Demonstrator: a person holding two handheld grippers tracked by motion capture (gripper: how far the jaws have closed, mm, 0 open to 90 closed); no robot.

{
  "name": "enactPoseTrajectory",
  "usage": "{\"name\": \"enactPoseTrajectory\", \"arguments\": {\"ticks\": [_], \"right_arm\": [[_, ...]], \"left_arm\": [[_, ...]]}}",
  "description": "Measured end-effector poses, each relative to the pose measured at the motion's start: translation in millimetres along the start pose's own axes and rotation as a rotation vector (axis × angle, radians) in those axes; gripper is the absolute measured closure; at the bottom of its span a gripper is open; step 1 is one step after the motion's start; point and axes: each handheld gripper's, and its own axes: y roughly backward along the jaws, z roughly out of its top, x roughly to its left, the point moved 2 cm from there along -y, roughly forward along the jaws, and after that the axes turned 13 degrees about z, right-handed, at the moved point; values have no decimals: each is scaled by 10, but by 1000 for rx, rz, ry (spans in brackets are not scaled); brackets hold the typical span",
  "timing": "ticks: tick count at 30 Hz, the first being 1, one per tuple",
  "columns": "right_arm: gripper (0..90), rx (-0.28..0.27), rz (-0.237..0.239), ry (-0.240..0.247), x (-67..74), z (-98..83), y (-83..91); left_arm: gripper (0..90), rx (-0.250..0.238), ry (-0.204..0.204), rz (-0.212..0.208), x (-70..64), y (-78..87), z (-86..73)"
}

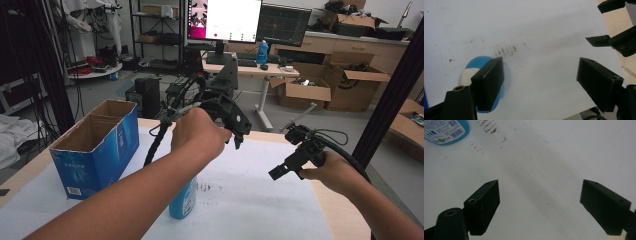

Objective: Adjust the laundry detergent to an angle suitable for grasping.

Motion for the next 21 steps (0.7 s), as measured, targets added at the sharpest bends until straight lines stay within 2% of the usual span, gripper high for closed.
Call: {"name": "enactPoseTrajectory", "arguments": {"ticks": [12, 17, 21], "right_arm": [[163, 3, 4, 6, 25, -14, -21], [165, 3, 5, 3, 16, -24, -22], [165, -2, 5, 1, 15, -22, -18]], "left_arm": [[213, -10, 15, 3, 39, 50, -1], [213, -22, 26, 22, 117, 91, 14], [213, -22, 44, 50, 235, 84, 20]]}}
